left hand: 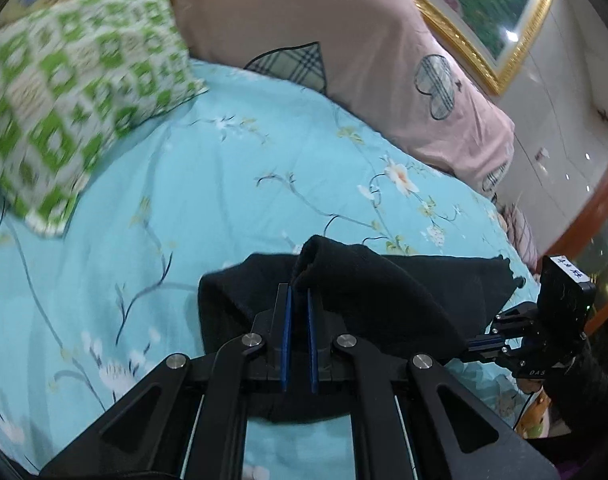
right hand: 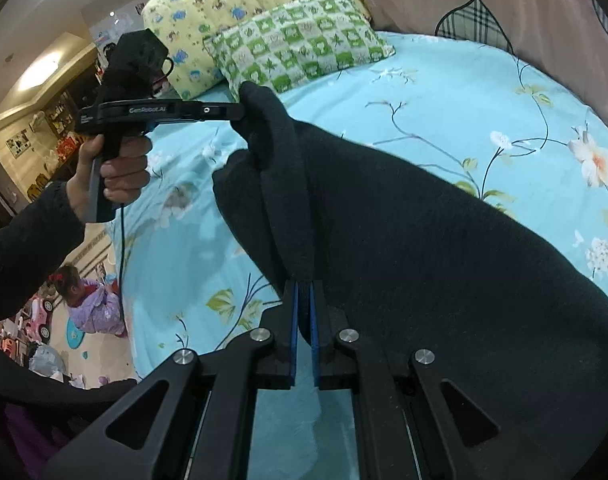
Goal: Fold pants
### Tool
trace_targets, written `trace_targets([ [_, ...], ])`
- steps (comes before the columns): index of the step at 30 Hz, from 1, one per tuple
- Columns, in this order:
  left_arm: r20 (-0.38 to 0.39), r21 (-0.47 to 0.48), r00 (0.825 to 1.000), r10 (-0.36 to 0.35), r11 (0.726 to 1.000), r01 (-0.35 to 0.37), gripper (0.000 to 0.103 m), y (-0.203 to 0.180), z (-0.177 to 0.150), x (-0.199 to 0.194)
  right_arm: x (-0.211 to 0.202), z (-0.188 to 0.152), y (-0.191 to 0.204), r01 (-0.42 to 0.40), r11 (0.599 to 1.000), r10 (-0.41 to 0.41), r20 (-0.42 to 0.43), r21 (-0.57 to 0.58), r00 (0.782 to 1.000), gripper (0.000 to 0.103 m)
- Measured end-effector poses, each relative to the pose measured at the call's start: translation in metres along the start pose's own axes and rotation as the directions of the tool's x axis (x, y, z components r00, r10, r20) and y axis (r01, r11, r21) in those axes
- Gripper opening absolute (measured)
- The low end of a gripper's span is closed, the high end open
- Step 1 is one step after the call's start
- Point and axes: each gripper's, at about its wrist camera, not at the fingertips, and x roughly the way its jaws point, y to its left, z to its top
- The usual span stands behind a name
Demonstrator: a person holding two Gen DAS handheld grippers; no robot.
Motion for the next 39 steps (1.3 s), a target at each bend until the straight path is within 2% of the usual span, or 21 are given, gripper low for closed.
trace_targets([
  [2, 0.010, -0.042, 1.000, -0.011, 0.999, 0.011, 0.006, 0.006, -0.007, -0.002, 0.005, 0.000, 0.001, 0.006, 1.000, -0.006, -0.012, 0.003, 1.000, 0.006],
  [3, 0.013, -0.058, 1.000, -0.012, 0.998, 0.013, 0.006, 0.007, -0.011, -0.003, 0.006, 0.000, 0.001, 0.007, 1.000, -0.007, -0.014, 0.008, 1.000, 0.009],
  [5, 0.017, -0.074, 1.000, 0.008, 0.997, -0.007, 0.009, 0.008, -0.018, -0.007, 0.007, -0.002, 0.000, 0.003, 1.000, -0.003, -0.015, 0.025, 1.000, 0.010],
  [7, 0.015, -0.105, 1.000, 0.027, 0.994, -0.026, 0.013, 0.009, -0.024, -0.011, 0.007, -0.004, -0.002, -0.004, 0.999, 0.004, -0.016, 0.047, 1.000, 0.019],
  [10, 0.008, -0.166, 0.998, 0.059, 0.985, -0.057, 0.015, 0.013, -0.034, -0.019, 0.005, -0.008, -0.002, -0.019, 0.998, 0.020, -0.014, 0.061, 1.000, 0.021],
  [12, 0.017, -0.206, 0.997, 0.082, 0.976, -0.076, 0.024, 0.013, -0.040, -0.027, 0.003, -0.009, -0.001, -0.018, 0.998, 0.018, -0.009, 0.067, 1.000, 0.022],
  [14, 0.046, -0.253, 0.997, 0.069, 0.966, -0.055, 0.038, 0.012, -0.046, -0.037, -0.001, -0.009, 0.000, -0.022, 0.997, 0.021, 0.006, 0.078, 1.000, 0.022],
  [17, 0.070, -0.300, 0.995, 0.077, 0.952, -0.052, 0.051, 0.008, -0.056, -0.049, -0.010, -0.008, -0.001, -0.038, 0.995, 0.034, 0.040, 0.096, 0.999, 0.022],
  [19, 0.086, -0.341, 0.994, 0.068, 0.939, -0.035, 0.054, 0.006, -0.060, -0.055, -0.015, -0.006, -0.003, -0.039, 0.993, 0.032, 0.059, 0.114, 0.998, 0.024],
  [25, 0.079, -0.391, 0.992, 0.098, 0.918, -0.059, 0.059, -0.006, -0.062, -0.061, -0.030, 0.004, -0.008, -0.029, 0.990, 0.014, 0.106, 0.135, 0.994, 0.037],
  [33, 0.059, -0.461, 0.990, 0.125, 0.884, -0.084, 0.062, -0.015, -0.040, -0.048, -0.047, 0.026, -0.039, -0.015, 0.971, -0.030, 0.181, 0.240, 0.983, 0.038],
  [37, 0.037, -0.457, 0.977, 0.208, 0.873, -0.169, 0.063, -0.018, -0.031, -0.035, -0.046, 0.042, -0.063, 0.036, 0.956, -0.093, 0.186, 0.292, 0.978, 0.038],
  [39, 0.022, -0.463, 0.970, 0.241, 0.862, -0.204, 0.063, -0.015, -0.033, -0.031, -0.045, 0.049, -0.072, 0.033, 0.950, -0.096, 0.190, 0.311, 0.977, 0.038],
])
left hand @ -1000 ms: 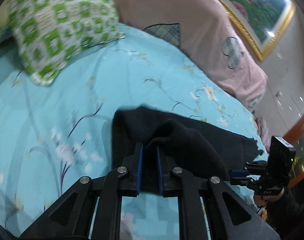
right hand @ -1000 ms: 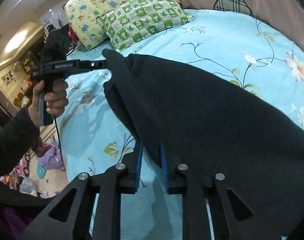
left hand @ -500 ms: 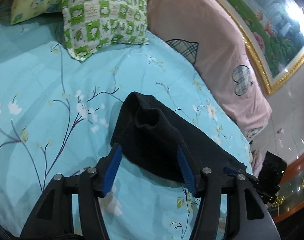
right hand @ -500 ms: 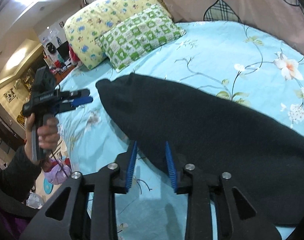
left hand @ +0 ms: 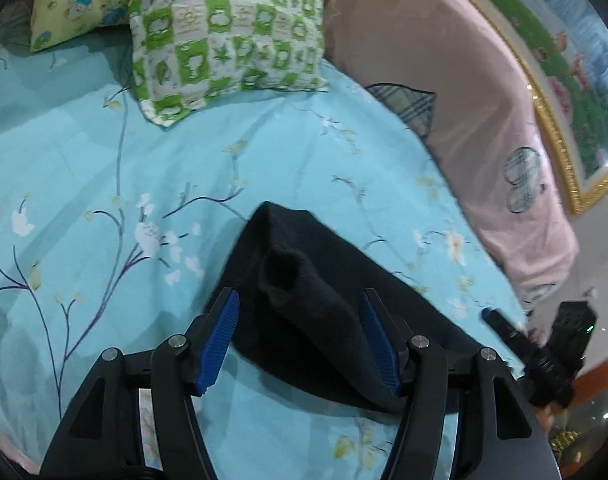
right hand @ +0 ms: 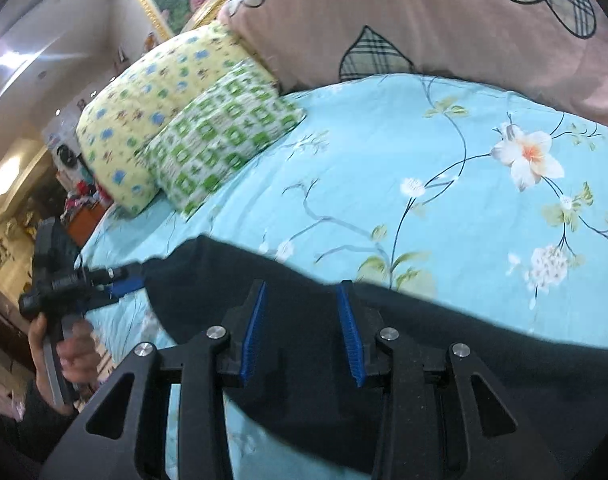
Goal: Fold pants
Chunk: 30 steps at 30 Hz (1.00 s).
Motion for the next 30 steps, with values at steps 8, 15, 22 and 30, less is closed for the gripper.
trace_targets([
  [8, -0.058, -0.032, 0.998, 0.012, 0.999, -0.014, 0.063, 0.024, -0.009, 0.022, 0.023, 0.029, -0.024, 0.026, 1.000, -0.026, -0.027, 0.012, 0.999, 0.038],
  [15, -0.085, -0.041, 0.996, 0.003, 0.999, -0.007, 0.063, 0.041, -0.016, 0.034, 0.058, 0.031, -0.038, 0.012, 1.000, -0.014, -0.124, -0.015, 0.992, 0.038],
  [22, -0.074, -0.006, 0.997, 0.001, 1.000, -0.001, 0.063, 0.038, -0.018, 0.042, 0.089, 0.014, -0.036, 0.006, 0.994, -0.034, -0.261, -0.108, 0.965, 0.038],
  [30, -0.044, 0.026, 0.999, -0.008, 1.000, 0.009, 0.062, 0.037, -0.023, 0.044, 0.083, -0.009, -0.013, -0.012, 0.942, -0.089, -0.285, -0.336, 0.954, 0.038],
])
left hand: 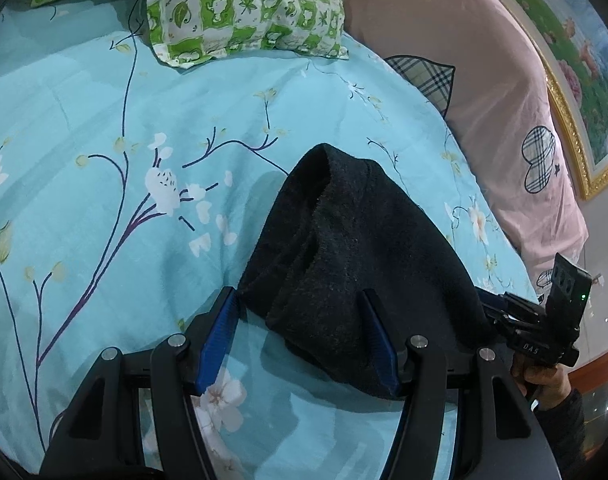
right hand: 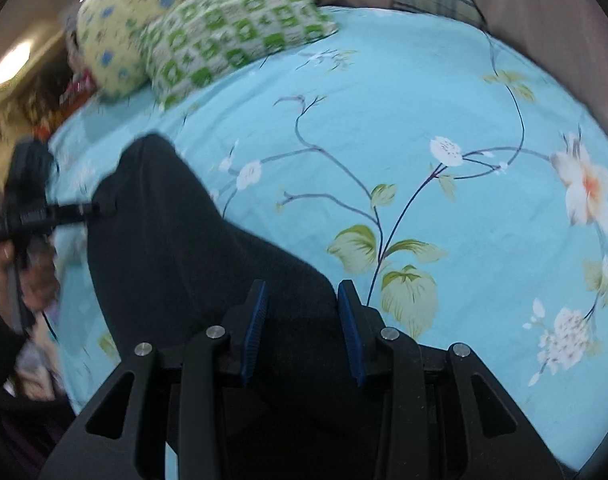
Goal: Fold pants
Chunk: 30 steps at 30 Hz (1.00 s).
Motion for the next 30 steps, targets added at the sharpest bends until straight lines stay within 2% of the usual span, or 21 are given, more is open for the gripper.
trace_targets([
  [2, 0.005, 0.008, 1.000, 0.006, 1.000, -0.006, 0.062, -0.002, 0.000, 0.002, 0.002, 0.000, 0.007, 0.031, 0.997, -0.032, -0.007, -0.066, 0.999, 0.040],
  [5, 0.010, 0.018, 1.000, 0.023, 1.000, -0.023, 0.063, -0.005, 0.000, 0.005, 0.010, 0.007, 0.010, 0.073, 0.990, -0.076, -0.023, -0.120, 0.997, 0.049],
  [9, 0.024, 0.038, 0.999, 0.048, 0.998, -0.049, 0.063, -0.011, 0.001, 0.010, 0.026, 0.013, -0.005, 0.022, 0.999, -0.025, -0.069, -0.049, 0.997, 0.048],
  [10, 0.033, 0.051, 0.998, 0.056, 0.997, -0.058, 0.062, -0.014, 0.002, 0.012, 0.026, 0.013, -0.010, -0.004, 1.000, 0.003, -0.069, -0.019, 0.998, 0.038],
  [11, 0.041, 0.063, 0.997, 0.061, 0.996, -0.064, 0.055, -0.016, 0.002, 0.014, 0.026, 0.013, -0.016, -0.034, 0.999, 0.035, -0.067, 0.013, 0.997, 0.026],
  [12, 0.049, 0.077, 0.997, 0.064, 0.995, -0.068, 0.053, -0.018, 0.003, 0.016, 0.025, 0.013, -0.019, -0.046, 0.998, 0.048, -0.065, 0.037, 0.997, 0.019],
  [14, 0.057, 0.097, 0.997, 0.055, 0.993, -0.060, 0.041, -0.021, 0.004, 0.018, 0.018, 0.013, -0.016, -0.045, 0.998, 0.048, -0.054, 0.052, 0.997, 0.014],
  [16, 0.067, 0.110, 0.997, 0.026, 0.993, -0.034, 0.037, -0.025, 0.004, 0.013, 0.008, 0.013, -0.009, -0.031, 0.999, 0.032, -0.033, 0.041, 0.999, 0.012],
  [19, 0.118, 0.144, 0.992, -0.033, 0.989, 0.016, 0.035, -0.036, 0.001, -0.014, -0.019, 0.019, -0.004, -0.023, 0.997, 0.020, 0.044, 0.068, 0.999, 0.011],
  [24, 0.231, 0.180, 0.964, -0.131, 0.980, 0.090, 0.034, -0.045, -0.007, -0.094, -0.065, 0.030, 0.016, -0.032, 0.998, 0.022, 0.161, 0.060, 0.987, 0.011],
  [26, 0.246, 0.171, 0.957, -0.154, 0.979, 0.114, 0.034, -0.038, -0.009, -0.117, -0.074, 0.034, 0.028, -0.052, 0.998, 0.044, 0.195, 0.038, 0.980, 0.011],
  [28, 0.244, 0.152, 0.957, -0.160, 0.980, 0.125, 0.033, -0.028, -0.010, -0.127, -0.067, 0.041, 0.037, -0.069, 0.997, 0.063, 0.199, 0.028, 0.978, 0.011],
  [30, 0.249, 0.148, 0.961, -0.124, 0.985, 0.089, 0.033, -0.013, -0.012, -0.132, -0.052, 0.046, 0.044, -0.084, 0.996, 0.079, 0.189, 0.022, 0.979, 0.011],
])
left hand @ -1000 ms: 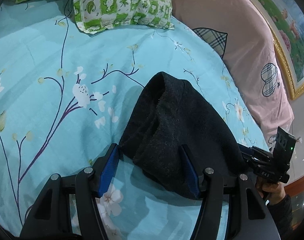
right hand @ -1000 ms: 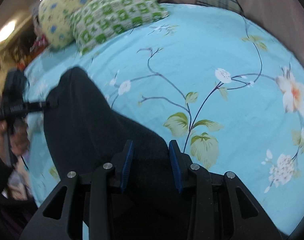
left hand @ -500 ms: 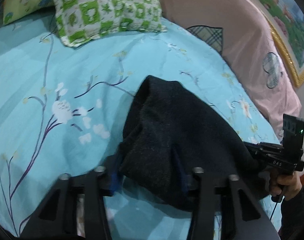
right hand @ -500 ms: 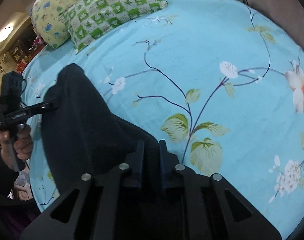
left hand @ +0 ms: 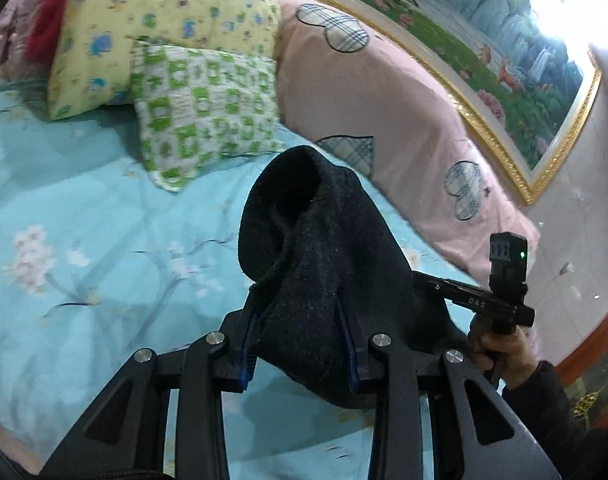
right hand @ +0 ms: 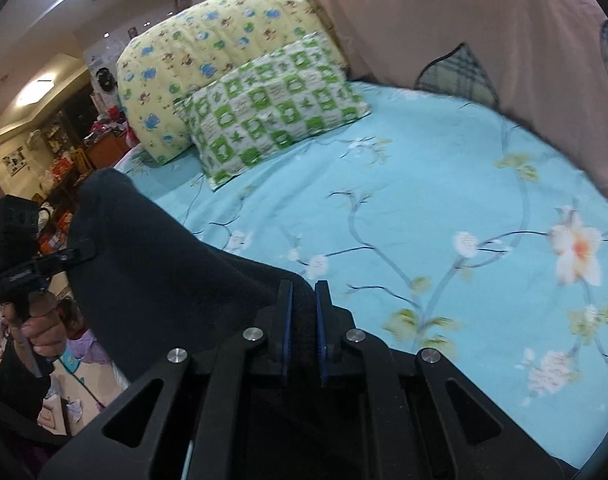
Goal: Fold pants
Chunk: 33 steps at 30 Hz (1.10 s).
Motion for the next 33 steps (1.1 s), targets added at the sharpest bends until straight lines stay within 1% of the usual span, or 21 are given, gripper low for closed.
trace_targets([
  [4, -0.038, -0.040, 0.997, 0.065, 0.997, -0.067, 0.033, 0.040, -0.004, 0.007, 0.044, -0.001, 0.014, -0.005, 1.000, 0.004, -0.049, -0.026, 0.999, 0.011],
  [7, -0.080, -0.062, 0.990, 0.115, 0.991, -0.120, 0.033, 0.068, -0.008, 0.026, 0.081, -0.001, 0.021, 0.027, 0.999, -0.030, -0.085, -0.037, 0.996, 0.011],
  [9, -0.121, -0.056, 0.980, 0.155, 0.985, -0.163, 0.035, 0.080, -0.012, 0.039, 0.102, -0.001, 0.020, 0.060, 0.998, -0.062, -0.101, -0.021, 0.993, 0.011],
  [10, -0.136, -0.057, 0.975, 0.177, 0.981, -0.186, 0.036, 0.083, -0.014, 0.041, 0.110, -0.003, 0.019, 0.078, 0.997, -0.079, -0.109, -0.010, 0.991, 0.013],
  [11, -0.144, -0.060, 0.970, 0.198, 0.976, -0.208, 0.040, 0.085, -0.015, 0.042, 0.117, -0.004, 0.018, 0.105, 0.994, -0.105, -0.120, -0.006, 0.987, 0.015],
  [12, -0.141, -0.062, 0.966, 0.217, 0.972, -0.227, 0.042, 0.086, -0.016, 0.040, 0.119, -0.004, 0.017, 0.131, 0.991, -0.130, -0.124, 0.001, 0.984, 0.021],
  [13, -0.131, -0.063, 0.965, 0.227, 0.969, -0.237, 0.045, 0.086, -0.015, 0.035, 0.116, -0.006, 0.016, 0.155, 0.988, -0.152, -0.121, 0.014, 0.981, 0.025],
  [14, -0.118, -0.061, 0.965, 0.235, 0.968, -0.243, 0.047, 0.086, -0.015, 0.030, 0.109, -0.006, 0.014, 0.155, 0.987, -0.151, -0.110, 0.034, 0.982, 0.026],
  [16, -0.085, -0.054, 0.961, 0.262, 0.962, -0.267, 0.047, 0.081, -0.013, 0.018, 0.091, -0.008, 0.011, 0.152, 0.987, -0.147, -0.072, 0.060, 0.986, 0.027],
  [18, -0.060, -0.033, 0.960, 0.273, 0.961, -0.275, 0.047, 0.074, -0.007, 0.009, 0.069, -0.011, 0.007, 0.171, 0.981, -0.168, -0.037, 0.088, 0.985, 0.030],
  [21, -0.046, -0.005, 0.966, 0.253, 0.967, -0.253, 0.048, 0.057, 0.000, 0.003, 0.029, -0.021, -0.001, 0.153, 0.977, -0.159, 0.032, 0.150, 0.987, 0.039],
  [24, -0.038, 0.040, 0.974, 0.223, 0.974, -0.222, 0.050, 0.032, 0.003, 0.004, 0.004, -0.031, -0.004, 0.141, 0.970, -0.157, 0.067, 0.197, 0.985, 0.039],
  [25, -0.040, 0.054, 0.977, 0.210, 0.977, -0.208, 0.052, 0.024, 0.004, 0.007, -0.005, -0.036, -0.004, 0.136, 0.968, -0.155, 0.077, 0.213, 0.985, 0.039],
  [27, -0.057, 0.082, 0.982, 0.181, 0.981, -0.176, 0.053, 0.009, 0.003, 0.017, -0.021, -0.048, -0.004, 0.129, 0.962, -0.156, 0.097, 0.240, 0.983, 0.040],
  [33, -0.128, 0.148, 0.984, 0.123, 0.984, -0.104, 0.053, -0.027, -0.007, 0.049, -0.054, -0.086, -0.004, 0.149, 0.942, -0.187, 0.103, 0.302, 0.977, 0.040],
])
